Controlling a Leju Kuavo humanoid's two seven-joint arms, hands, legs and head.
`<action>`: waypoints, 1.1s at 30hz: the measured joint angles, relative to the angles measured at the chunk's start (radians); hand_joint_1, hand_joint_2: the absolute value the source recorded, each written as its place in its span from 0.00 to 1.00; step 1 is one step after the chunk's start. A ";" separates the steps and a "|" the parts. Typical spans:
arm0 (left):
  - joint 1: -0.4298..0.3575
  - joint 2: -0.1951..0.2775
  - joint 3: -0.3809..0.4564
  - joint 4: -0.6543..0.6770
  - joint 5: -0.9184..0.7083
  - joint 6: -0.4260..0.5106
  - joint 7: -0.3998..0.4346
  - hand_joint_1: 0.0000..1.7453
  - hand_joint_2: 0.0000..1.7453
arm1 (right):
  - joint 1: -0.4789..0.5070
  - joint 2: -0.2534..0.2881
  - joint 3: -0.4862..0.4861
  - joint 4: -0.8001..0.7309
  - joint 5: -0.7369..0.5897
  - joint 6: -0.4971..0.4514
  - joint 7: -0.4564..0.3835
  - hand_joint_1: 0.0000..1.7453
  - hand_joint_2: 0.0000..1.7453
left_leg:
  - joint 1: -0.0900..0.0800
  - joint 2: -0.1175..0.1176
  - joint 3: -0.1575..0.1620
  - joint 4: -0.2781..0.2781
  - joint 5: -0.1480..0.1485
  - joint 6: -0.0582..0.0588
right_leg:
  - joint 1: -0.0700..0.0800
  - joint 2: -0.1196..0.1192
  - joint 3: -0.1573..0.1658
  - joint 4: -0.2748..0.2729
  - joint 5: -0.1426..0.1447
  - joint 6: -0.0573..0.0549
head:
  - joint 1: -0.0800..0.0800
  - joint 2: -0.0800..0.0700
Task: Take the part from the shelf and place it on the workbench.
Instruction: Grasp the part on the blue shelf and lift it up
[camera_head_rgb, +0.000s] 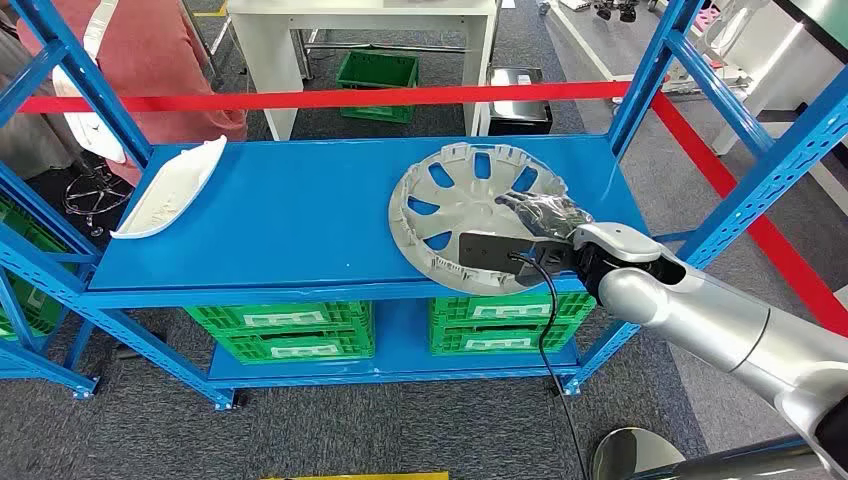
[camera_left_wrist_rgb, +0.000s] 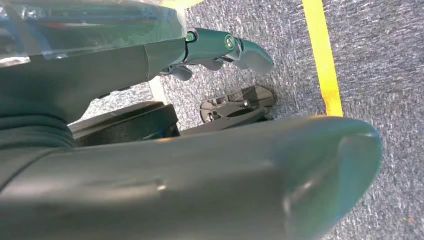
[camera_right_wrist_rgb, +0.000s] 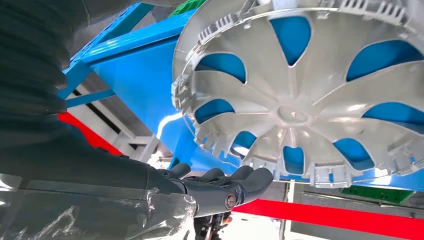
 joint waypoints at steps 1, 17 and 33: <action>0.000 0.000 0.000 0.000 -0.001 0.000 0.002 0.00 0.00 | 0.000 0.000 0.002 0.003 -0.005 -0.005 -0.005 0.00 1.00 | 0.000 0.000 0.000 0.000 0.000 0.000 | 0.000 0.000 0.000 0.000 0.000 0.000 | 0.000 0.000; -0.009 -0.001 -0.017 0.000 -0.039 -0.017 0.025 0.00 0.00 | 0.143 0.001 -0.012 0.233 0.007 -0.181 -0.282 0.00 1.00 | 0.000 -0.001 0.000 0.000 0.000 0.000 | 0.000 0.000 0.000 0.000 0.000 0.000 | 0.000 0.000; 0.003 0.028 -0.032 0.000 -0.053 -0.025 0.033 0.00 0.00 | 0.317 -0.002 -0.112 0.347 0.020 -0.238 -0.374 0.00 1.00 | 0.000 -0.001 0.001 -0.001 0.000 0.000 | 0.000 -0.002 0.000 -0.001 -0.001 -0.001 | 0.000 0.000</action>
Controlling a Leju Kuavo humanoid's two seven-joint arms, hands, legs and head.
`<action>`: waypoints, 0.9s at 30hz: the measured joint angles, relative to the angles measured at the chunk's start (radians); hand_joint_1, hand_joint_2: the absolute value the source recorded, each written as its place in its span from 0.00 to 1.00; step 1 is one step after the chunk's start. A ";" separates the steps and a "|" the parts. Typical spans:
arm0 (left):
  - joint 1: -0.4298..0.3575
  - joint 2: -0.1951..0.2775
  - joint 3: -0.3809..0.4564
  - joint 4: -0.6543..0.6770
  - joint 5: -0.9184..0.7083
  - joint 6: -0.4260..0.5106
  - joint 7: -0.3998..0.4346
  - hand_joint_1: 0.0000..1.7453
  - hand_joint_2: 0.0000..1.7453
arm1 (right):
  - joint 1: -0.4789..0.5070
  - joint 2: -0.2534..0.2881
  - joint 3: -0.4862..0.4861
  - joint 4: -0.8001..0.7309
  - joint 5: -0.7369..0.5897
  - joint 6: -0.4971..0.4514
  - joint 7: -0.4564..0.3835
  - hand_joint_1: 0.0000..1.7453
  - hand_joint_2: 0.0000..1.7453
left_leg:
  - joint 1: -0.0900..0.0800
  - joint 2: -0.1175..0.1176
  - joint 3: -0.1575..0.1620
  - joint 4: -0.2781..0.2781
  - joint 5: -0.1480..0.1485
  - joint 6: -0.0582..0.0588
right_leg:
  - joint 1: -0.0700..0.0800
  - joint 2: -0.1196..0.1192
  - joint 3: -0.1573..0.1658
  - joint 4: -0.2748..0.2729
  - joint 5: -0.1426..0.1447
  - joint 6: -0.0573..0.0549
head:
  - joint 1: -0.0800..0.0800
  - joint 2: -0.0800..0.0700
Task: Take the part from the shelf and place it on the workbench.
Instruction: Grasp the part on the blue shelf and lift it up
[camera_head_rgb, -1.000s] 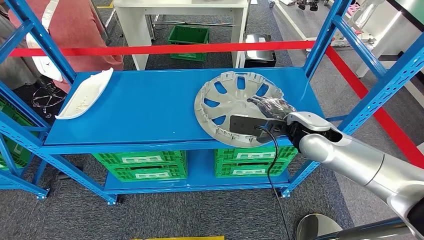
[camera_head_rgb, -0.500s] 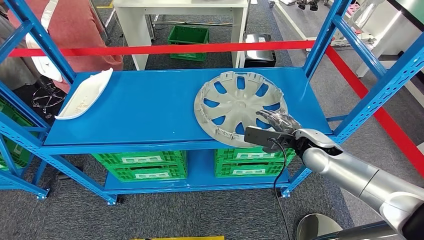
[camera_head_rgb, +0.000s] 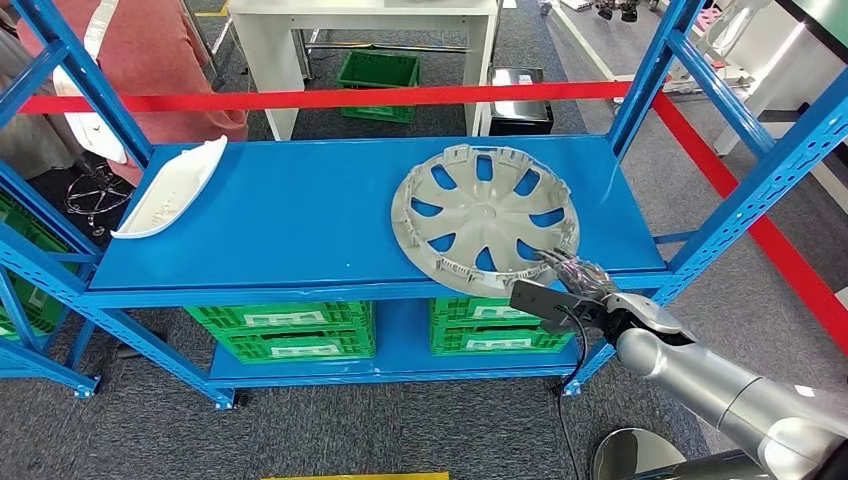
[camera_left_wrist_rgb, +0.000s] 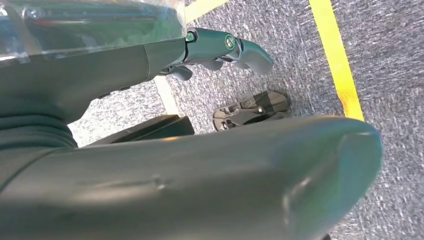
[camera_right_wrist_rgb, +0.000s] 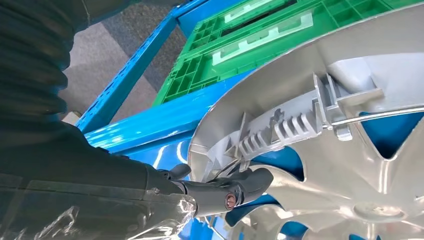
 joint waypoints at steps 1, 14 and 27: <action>0.000 0.001 -0.002 0.000 0.000 0.000 0.001 0.00 0.00 | 0.005 0.000 -0.006 0.001 0.004 0.001 -0.003 0.00 1.00 | 0.000 0.000 0.000 0.000 0.000 0.000 | 0.000 0.000 0.000 0.000 0.000 0.000 | 0.000 0.000; -0.001 0.003 -0.007 0.000 0.004 -0.003 -0.010 0.00 0.00 | -0.004 -0.003 -0.036 -0.055 0.078 0.128 0.125 0.00 1.00 | 0.000 0.000 0.003 0.000 0.000 0.000 | 0.000 0.001 0.003 0.000 0.000 0.000 | 0.000 0.000; -0.020 -0.014 -0.002 0.000 0.035 0.008 -0.038 0.00 0.00 | -0.352 0.020 0.029 -0.275 -0.039 0.305 0.404 0.00 1.00 | 0.000 0.002 0.001 0.000 0.001 0.000 | 0.000 0.003 0.000 0.001 0.002 0.000 | -0.001 0.000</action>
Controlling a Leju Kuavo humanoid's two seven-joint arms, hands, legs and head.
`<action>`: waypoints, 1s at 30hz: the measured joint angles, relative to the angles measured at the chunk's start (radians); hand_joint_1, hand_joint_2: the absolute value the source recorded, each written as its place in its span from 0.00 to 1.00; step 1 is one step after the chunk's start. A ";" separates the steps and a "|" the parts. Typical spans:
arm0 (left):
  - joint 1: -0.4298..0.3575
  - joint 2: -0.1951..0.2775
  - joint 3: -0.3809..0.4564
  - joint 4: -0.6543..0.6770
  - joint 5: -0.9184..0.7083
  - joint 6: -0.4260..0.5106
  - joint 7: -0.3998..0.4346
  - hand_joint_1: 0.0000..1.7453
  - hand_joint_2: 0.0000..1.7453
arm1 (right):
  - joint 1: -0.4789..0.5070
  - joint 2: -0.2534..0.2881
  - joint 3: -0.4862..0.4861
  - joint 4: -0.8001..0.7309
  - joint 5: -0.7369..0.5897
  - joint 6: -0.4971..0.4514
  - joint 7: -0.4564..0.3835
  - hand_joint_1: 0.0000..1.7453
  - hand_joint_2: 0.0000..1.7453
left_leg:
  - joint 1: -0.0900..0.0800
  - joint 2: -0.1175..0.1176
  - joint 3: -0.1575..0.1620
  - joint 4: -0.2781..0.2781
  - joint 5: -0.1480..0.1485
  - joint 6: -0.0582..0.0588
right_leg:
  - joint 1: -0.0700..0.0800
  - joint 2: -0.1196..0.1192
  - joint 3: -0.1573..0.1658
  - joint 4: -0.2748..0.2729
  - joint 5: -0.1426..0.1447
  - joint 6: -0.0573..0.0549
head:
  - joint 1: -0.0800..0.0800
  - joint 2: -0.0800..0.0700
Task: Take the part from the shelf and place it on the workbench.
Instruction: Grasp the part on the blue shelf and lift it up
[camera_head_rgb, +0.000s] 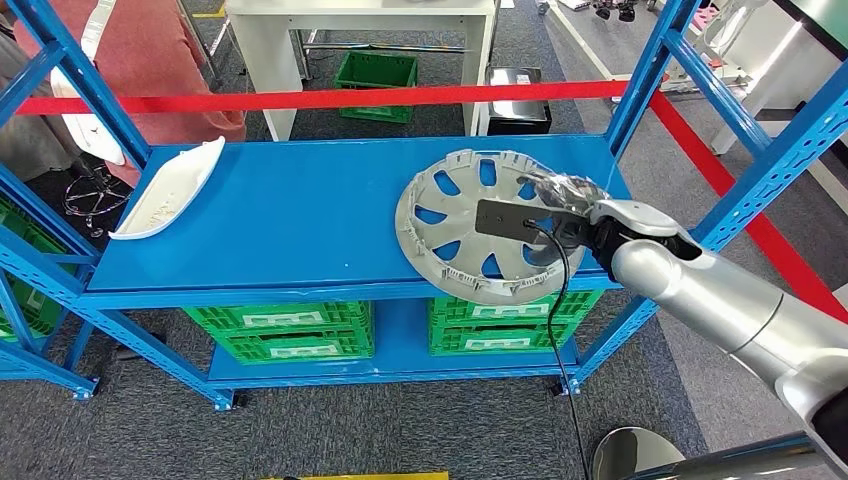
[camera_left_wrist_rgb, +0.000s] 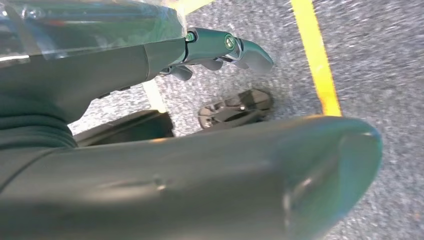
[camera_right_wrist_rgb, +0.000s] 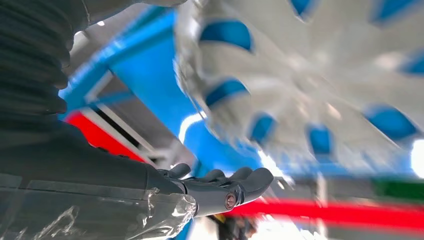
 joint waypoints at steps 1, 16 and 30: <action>-0.005 -0.003 0.001 0.000 0.000 0.000 -0.003 0.00 0.00 | -0.023 0.011 0.012 -0.002 -0.007 0.002 -0.002 0.00 1.00 | 0.000 0.000 0.000 0.000 0.000 0.000 | 0.000 0.000 0.000 0.000 0.000 0.000 | 0.000 0.000; -0.024 -0.028 0.012 0.000 -0.004 0.005 -0.006 0.00 0.00 | -0.055 0.120 0.164 0.077 -0.050 -0.068 -0.134 0.00 1.00 | 0.000 -0.001 -0.001 0.000 0.000 0.000 | 0.000 -0.002 0.000 -0.001 0.000 0.000 | 0.000 0.000; -0.006 -0.016 0.025 0.000 -0.005 0.015 0.000 0.00 0.00 | 0.145 0.078 0.151 0.218 -0.049 -0.187 -0.250 0.00 1.00 | 0.000 -0.001 -0.001 0.000 0.000 0.000 | 0.000 -0.001 -0.001 -0.001 0.000 0.000 | 0.000 0.000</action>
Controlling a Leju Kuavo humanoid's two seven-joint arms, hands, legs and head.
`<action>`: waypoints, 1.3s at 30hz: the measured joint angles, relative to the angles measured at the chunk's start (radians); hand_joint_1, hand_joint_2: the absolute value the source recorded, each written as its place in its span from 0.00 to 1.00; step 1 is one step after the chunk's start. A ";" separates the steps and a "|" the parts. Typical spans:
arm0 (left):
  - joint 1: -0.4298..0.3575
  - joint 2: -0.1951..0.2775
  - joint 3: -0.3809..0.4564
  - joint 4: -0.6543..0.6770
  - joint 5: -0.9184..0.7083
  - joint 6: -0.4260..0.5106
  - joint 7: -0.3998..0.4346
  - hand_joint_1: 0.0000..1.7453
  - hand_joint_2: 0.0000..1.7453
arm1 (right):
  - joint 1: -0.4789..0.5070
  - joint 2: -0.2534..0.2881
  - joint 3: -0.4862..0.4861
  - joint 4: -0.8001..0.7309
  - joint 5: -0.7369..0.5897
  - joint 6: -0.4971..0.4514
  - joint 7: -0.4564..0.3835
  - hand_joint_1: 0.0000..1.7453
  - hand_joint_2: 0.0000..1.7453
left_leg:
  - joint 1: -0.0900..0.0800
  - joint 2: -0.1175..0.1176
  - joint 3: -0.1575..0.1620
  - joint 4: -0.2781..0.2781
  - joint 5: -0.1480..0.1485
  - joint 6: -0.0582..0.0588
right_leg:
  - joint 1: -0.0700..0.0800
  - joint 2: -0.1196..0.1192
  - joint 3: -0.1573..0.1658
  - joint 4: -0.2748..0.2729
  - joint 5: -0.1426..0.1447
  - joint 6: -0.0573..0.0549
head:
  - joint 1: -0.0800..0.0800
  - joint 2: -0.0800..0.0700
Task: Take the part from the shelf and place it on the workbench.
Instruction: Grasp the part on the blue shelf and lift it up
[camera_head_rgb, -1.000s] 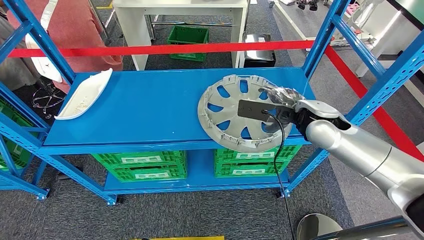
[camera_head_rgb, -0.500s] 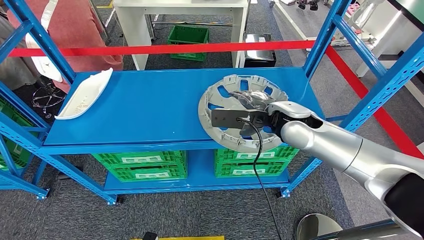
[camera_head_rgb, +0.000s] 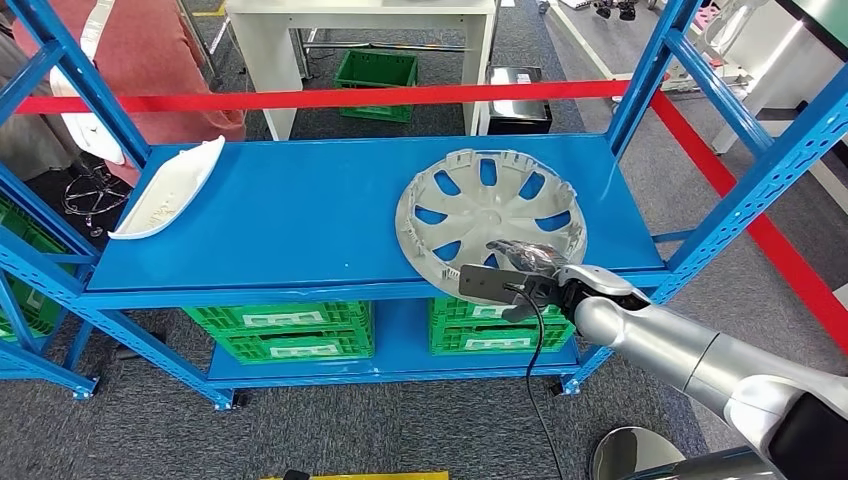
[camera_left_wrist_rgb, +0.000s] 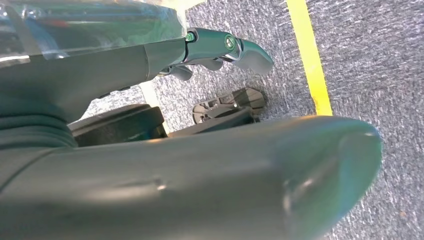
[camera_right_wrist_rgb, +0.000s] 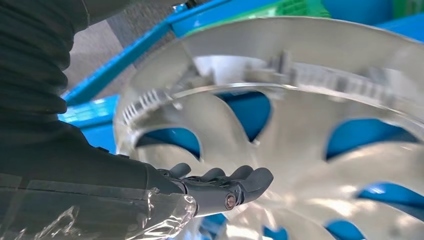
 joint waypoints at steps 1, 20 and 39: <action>0.001 0.001 0.000 0.000 0.000 0.000 0.000 0.00 0.00 | 0.005 -0.003 -0.003 0.003 0.000 0.000 0.000 0.00 1.00 | 0.000 0.000 0.000 0.000 0.000 0.000 | 0.000 0.000 0.000 0.000 0.000 0.000 | 0.000 0.000; 0.015 0.010 0.012 0.000 -0.001 -0.009 -0.005 0.00 0.00 | 0.150 -0.047 -0.101 0.020 0.015 -0.031 -0.054 0.00 1.00 | 0.000 0.000 0.004 -0.001 0.000 0.000 | 0.000 0.000 0.004 -0.001 -0.001 0.000 | 0.000 0.000; 0.012 0.009 0.018 0.000 -0.013 -0.009 -0.007 0.00 0.00 | 0.228 -0.056 -0.184 -0.014 0.059 -0.077 -0.050 1.00 1.00 | 0.000 0.000 0.007 -0.001 0.000 0.001 | 0.000 0.000 0.008 -0.002 -0.001 0.000 | 0.000 0.000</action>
